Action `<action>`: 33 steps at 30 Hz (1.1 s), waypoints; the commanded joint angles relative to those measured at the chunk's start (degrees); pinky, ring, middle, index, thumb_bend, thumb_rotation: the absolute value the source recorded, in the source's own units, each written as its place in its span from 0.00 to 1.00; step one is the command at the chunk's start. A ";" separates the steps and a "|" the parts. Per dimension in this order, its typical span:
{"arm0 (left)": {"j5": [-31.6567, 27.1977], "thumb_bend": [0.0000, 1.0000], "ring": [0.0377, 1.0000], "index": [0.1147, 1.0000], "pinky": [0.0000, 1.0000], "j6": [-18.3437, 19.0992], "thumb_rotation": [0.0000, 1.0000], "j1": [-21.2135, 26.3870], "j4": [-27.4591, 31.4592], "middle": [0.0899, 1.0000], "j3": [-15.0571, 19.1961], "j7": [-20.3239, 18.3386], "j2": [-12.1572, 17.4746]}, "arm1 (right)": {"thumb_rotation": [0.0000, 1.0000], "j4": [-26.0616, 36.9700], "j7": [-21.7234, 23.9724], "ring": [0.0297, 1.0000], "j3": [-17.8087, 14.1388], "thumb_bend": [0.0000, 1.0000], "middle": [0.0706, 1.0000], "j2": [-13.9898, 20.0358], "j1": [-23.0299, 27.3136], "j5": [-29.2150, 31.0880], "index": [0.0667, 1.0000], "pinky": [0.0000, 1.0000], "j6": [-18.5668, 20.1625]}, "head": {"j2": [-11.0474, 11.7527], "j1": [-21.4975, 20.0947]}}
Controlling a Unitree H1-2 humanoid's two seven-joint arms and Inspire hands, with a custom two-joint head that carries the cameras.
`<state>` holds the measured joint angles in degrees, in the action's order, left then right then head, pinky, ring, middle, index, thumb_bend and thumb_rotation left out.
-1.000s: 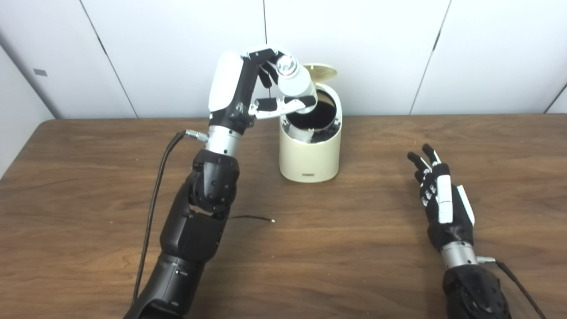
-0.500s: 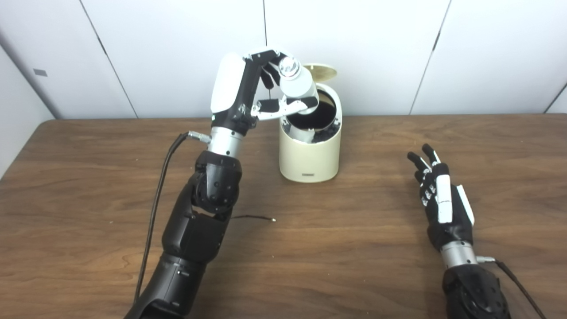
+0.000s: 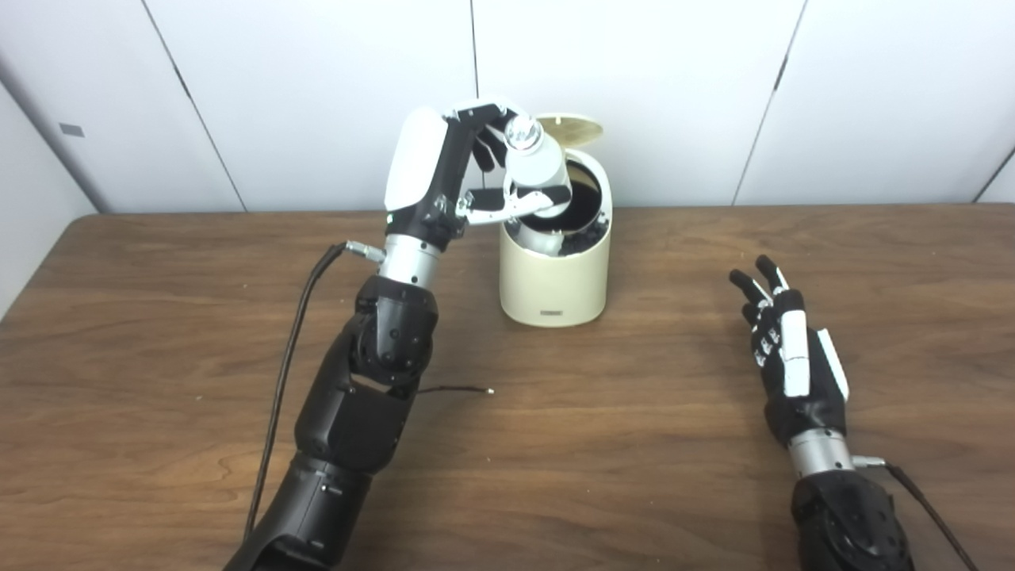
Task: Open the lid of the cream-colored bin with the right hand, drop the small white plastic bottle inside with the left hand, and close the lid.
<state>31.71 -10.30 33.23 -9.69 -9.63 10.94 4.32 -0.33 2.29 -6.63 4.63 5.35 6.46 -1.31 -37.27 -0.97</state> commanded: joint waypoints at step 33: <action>1.60 0.47 0.39 0.42 0.34 -3.84 0.00 3.52 -3.86 0.47 -0.98 3.74 -0.43 | 0.97 -1.33 0.16 0.98 0.02 0.62 0.87 -0.46 1.08 0.73 0.97 1.00 -3.04 | 0.42 -0.31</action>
<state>33.03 -12.36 33.36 -14.35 -10.63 13.25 4.11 -1.27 2.28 -6.62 4.58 6.15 6.48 -2.11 -36.83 -1.23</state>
